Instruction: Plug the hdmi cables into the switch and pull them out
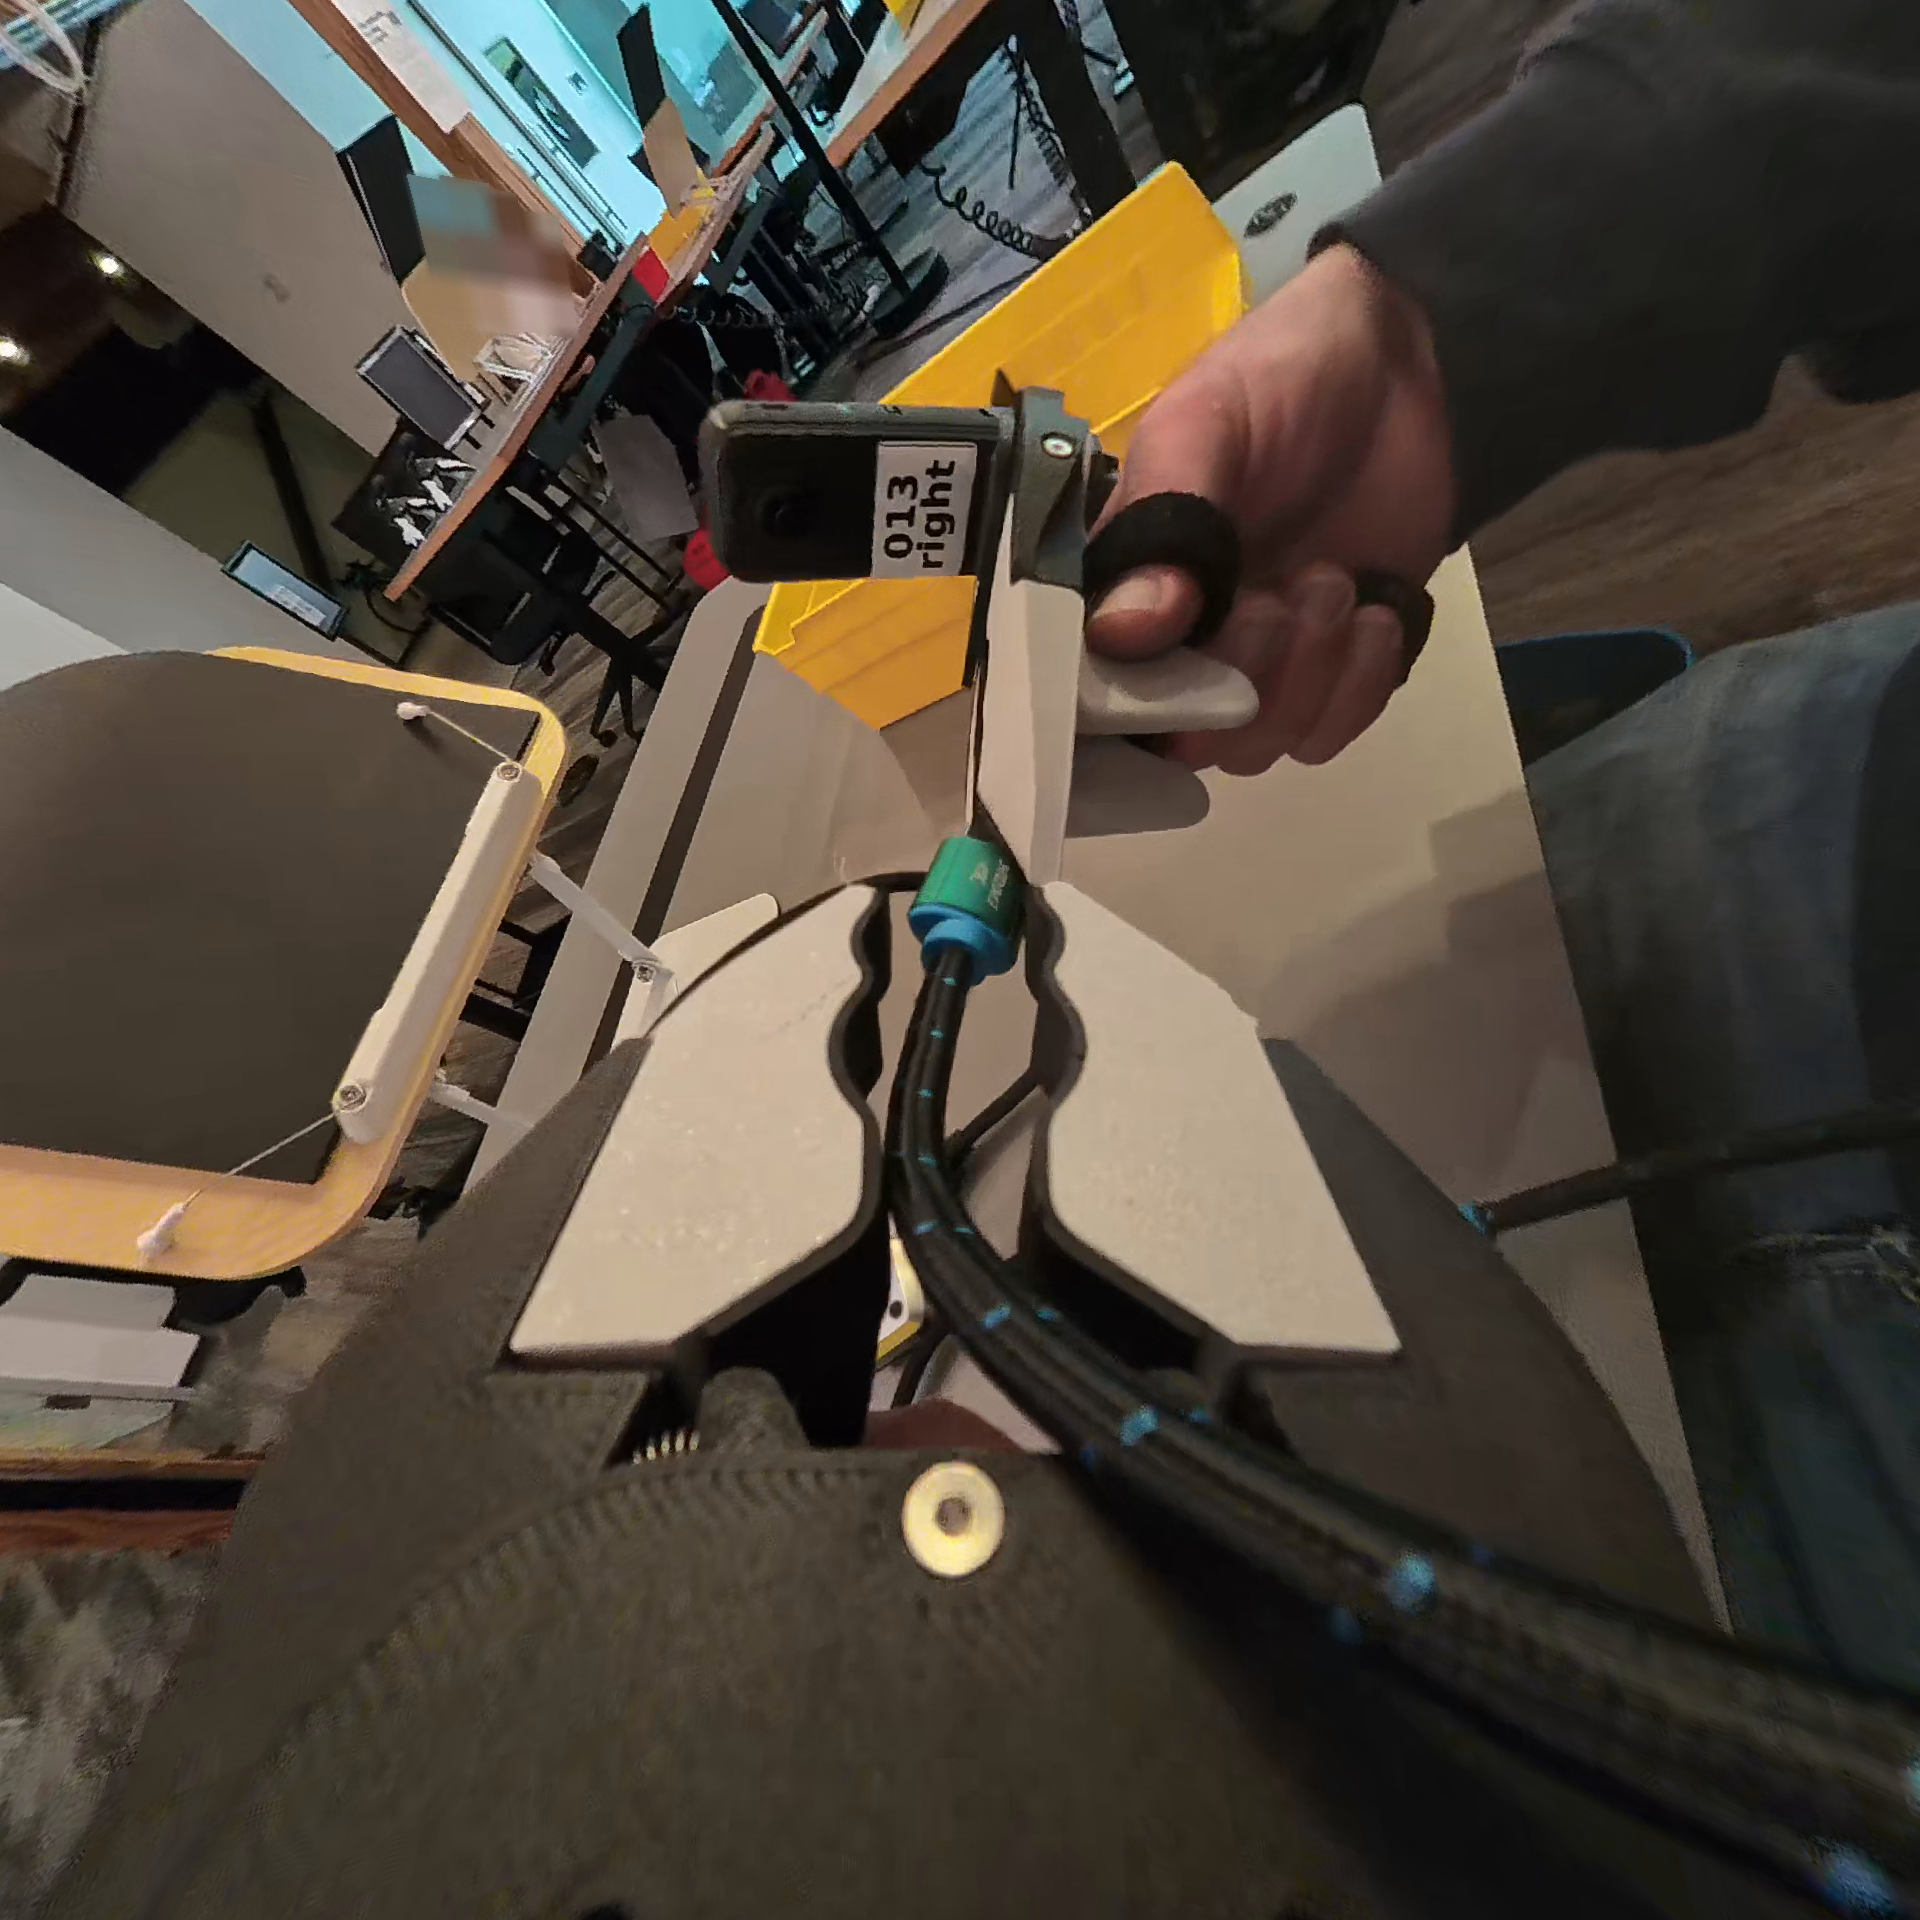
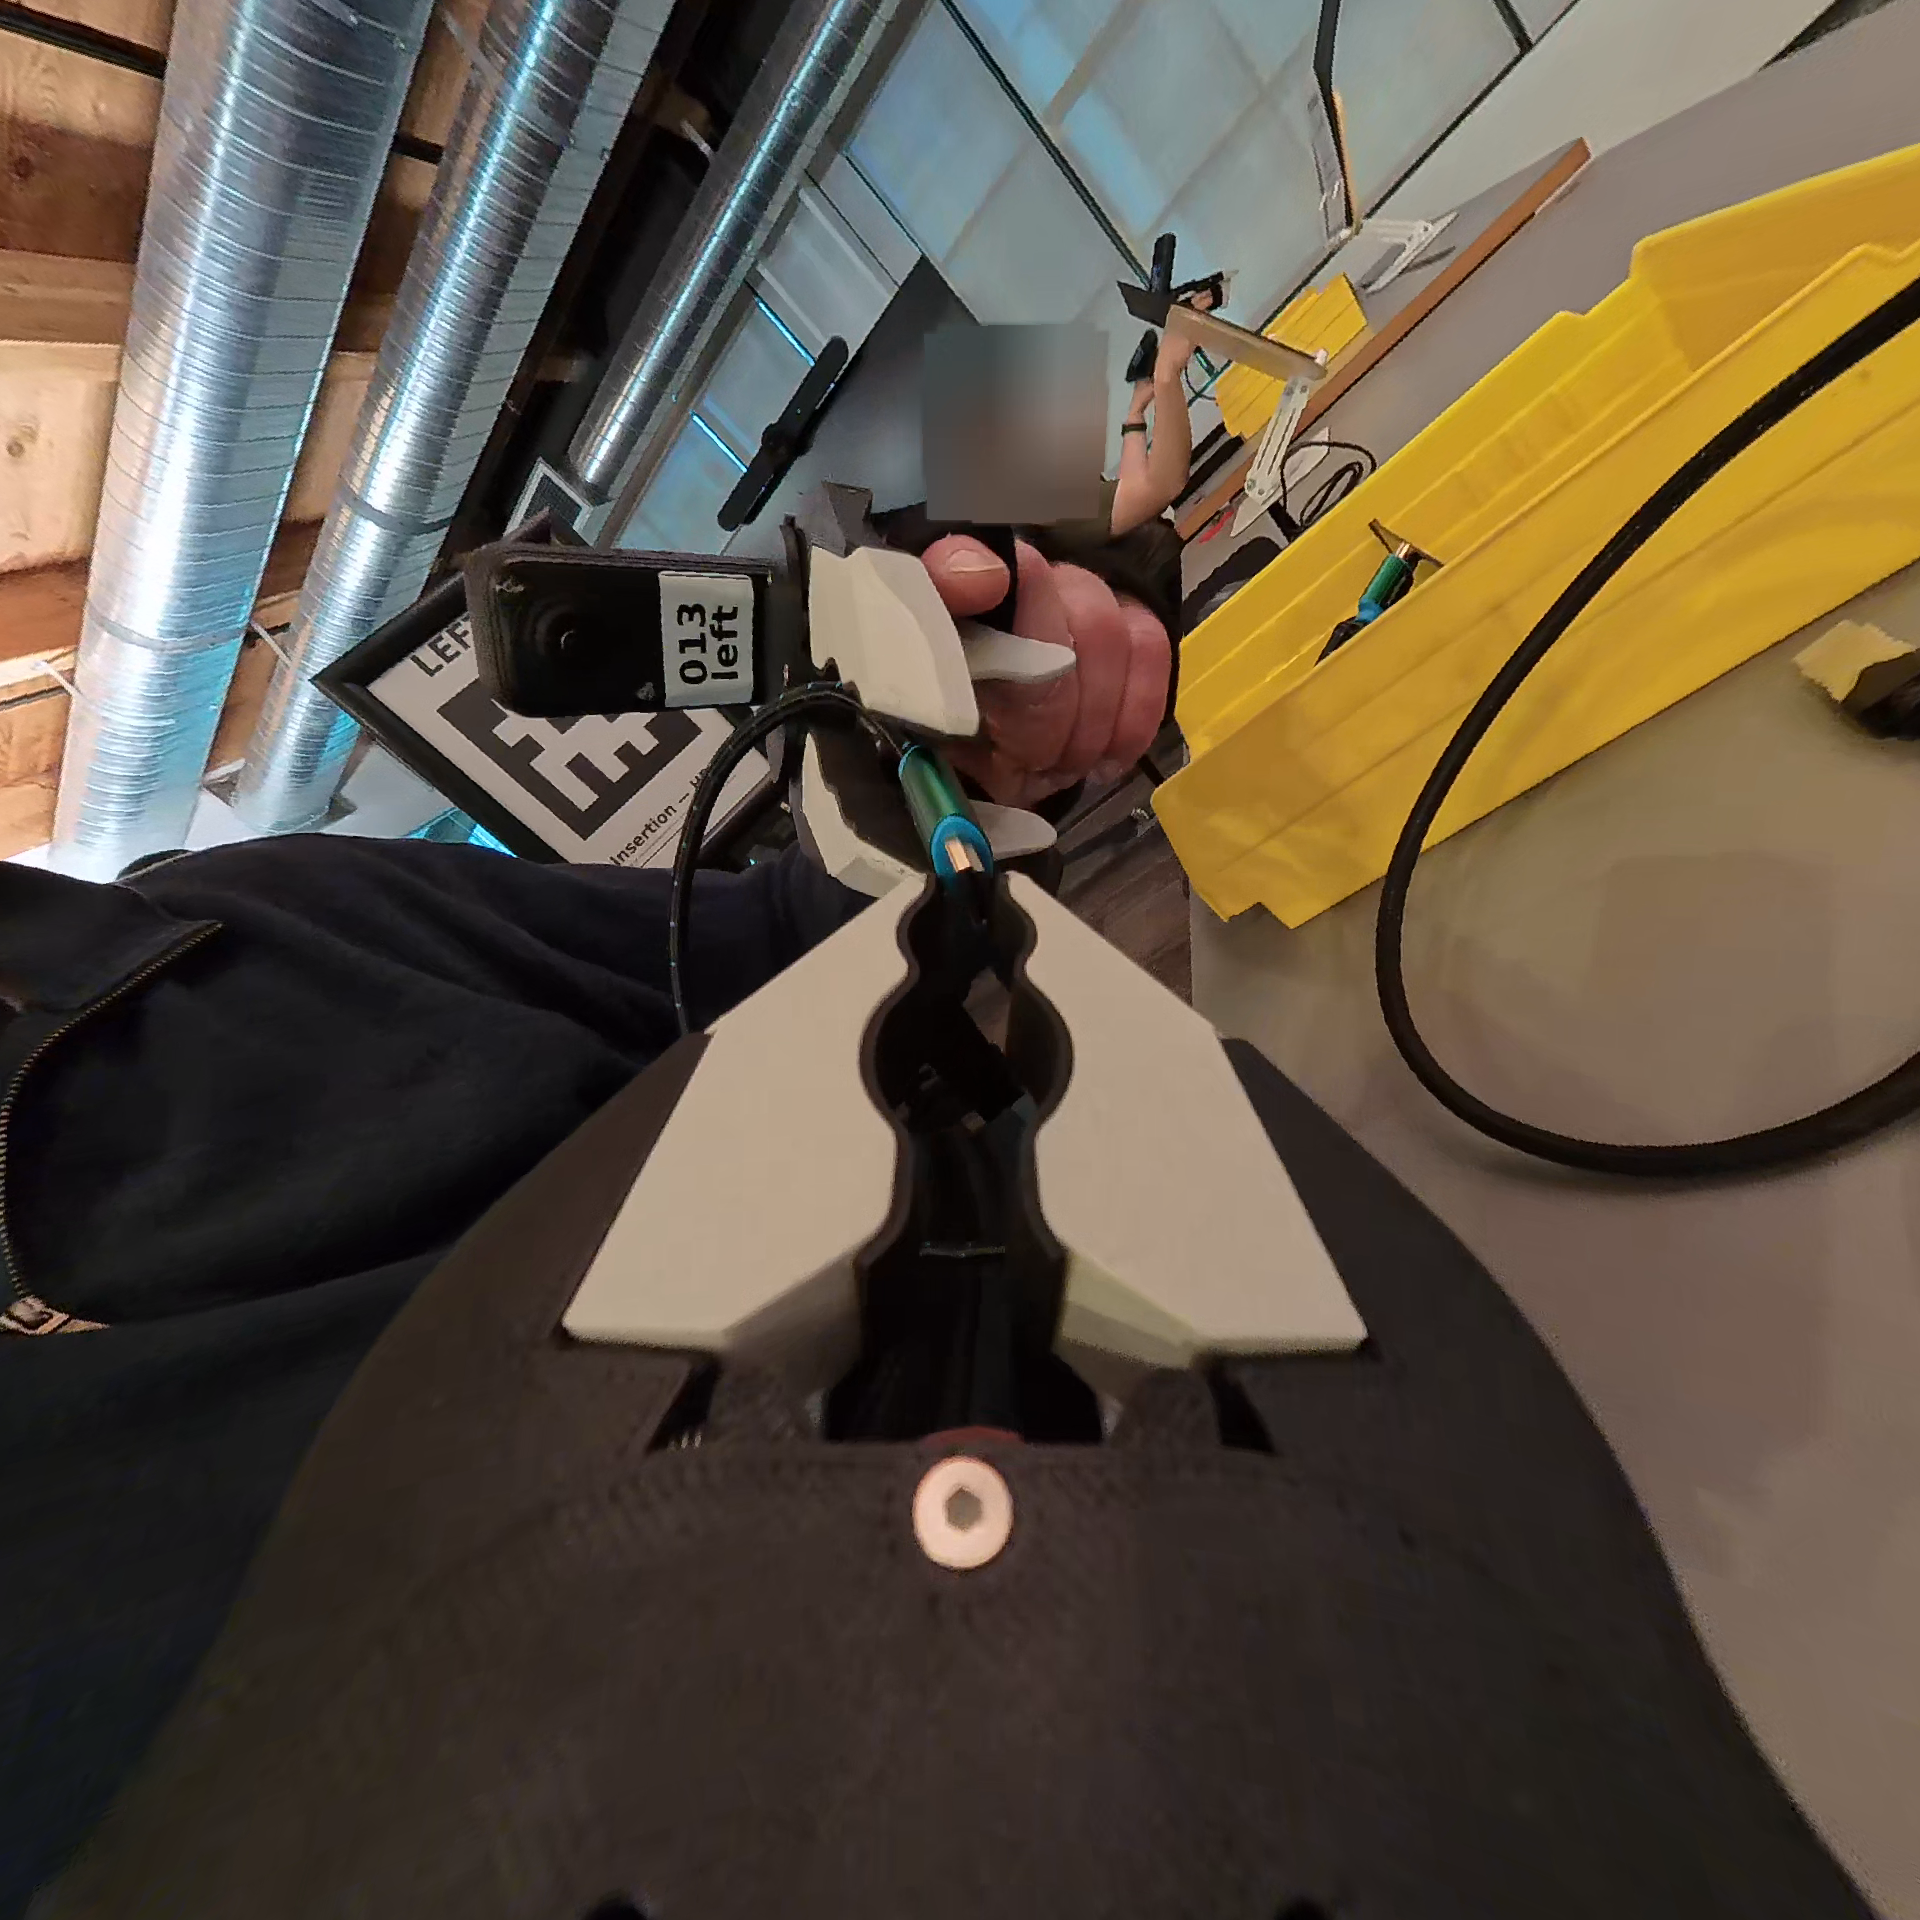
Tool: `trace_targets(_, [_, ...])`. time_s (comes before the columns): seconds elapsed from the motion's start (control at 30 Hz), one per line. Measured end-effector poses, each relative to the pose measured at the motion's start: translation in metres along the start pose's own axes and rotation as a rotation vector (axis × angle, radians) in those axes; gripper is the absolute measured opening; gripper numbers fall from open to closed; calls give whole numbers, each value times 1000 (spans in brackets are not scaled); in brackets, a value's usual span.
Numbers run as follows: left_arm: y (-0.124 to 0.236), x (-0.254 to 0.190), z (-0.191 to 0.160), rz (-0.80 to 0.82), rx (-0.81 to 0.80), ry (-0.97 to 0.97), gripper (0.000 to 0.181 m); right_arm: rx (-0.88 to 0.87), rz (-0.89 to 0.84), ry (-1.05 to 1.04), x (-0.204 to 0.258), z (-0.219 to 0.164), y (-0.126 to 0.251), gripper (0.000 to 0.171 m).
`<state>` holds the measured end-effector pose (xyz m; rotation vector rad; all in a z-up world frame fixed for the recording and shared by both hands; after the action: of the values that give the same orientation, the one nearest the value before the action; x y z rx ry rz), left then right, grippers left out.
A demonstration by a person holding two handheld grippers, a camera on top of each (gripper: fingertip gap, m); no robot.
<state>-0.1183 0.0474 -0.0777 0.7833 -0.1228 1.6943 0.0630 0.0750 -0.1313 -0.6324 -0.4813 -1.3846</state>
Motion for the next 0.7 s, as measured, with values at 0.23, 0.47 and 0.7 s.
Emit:
trace_targets(0.23, [-5, -6, -2, -21, 55, -56, 21, 31, -9, -50, -4, -5, 2, 6])
trace_targets(0.47, [-3, -1, -3, 0, 24, 34, 19, 7, -51, 68, 0, 2, 1, 10])
trace_targets(0.7, [-1, 11, -13, -63, -85, 316, 19, 75, -197, 387, 15, 9, 0, 18])
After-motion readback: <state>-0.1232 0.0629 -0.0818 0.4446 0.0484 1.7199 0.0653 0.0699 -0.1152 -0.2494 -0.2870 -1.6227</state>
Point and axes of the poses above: each gripper's, where its closed fingertips meet, y back along the fingers, z out of its top, x = y × z across the jaws, the point moved 10 cm from there along y, back along the fingers, and after that the axes turned 4 degrees about y, right-handed, at the moved point
